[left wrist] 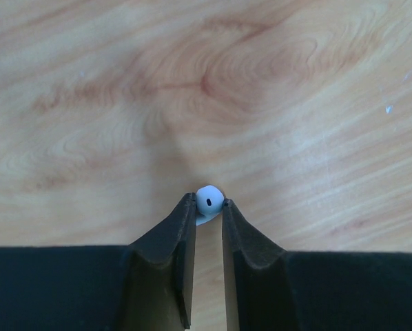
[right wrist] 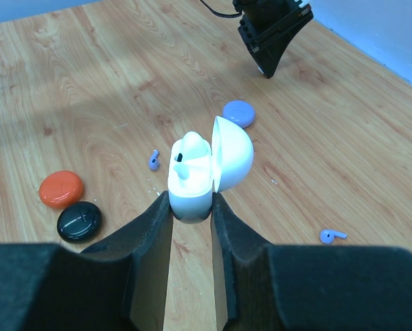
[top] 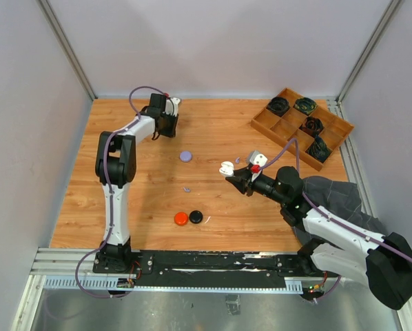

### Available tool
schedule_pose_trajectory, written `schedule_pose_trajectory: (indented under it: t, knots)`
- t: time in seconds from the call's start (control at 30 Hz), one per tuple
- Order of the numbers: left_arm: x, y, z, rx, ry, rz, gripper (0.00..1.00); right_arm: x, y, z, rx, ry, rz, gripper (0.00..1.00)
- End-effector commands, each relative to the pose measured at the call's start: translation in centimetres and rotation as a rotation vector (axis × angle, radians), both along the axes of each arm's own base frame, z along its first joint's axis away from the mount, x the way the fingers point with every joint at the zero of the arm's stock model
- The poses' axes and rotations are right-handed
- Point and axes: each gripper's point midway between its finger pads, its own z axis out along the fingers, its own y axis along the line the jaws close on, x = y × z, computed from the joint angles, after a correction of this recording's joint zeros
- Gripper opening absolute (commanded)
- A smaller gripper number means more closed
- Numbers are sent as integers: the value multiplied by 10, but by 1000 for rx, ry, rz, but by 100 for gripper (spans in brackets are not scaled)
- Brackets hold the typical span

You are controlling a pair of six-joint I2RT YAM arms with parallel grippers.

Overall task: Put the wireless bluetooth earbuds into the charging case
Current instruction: Move the earbud to the center of the board.

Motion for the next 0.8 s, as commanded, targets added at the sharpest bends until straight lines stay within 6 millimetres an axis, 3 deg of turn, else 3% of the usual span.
schedule_pose_trajectory:
  t: [0.0,0.23,0.5,0.77]
  knots:
    - [-27,12,8,0,56,86,17,10,-8,11,19,-29,-40,1]
    - [-79,9,13,-117,127,198,16,10,-8,11,18,-28,-39,1]
    - [-142,18,8,-136,198,267,19,11,-5,5,7,-7,-24,1]
    - [-178,27,-2,-145,221,325,21,11,-2,1,6,11,-14,1]
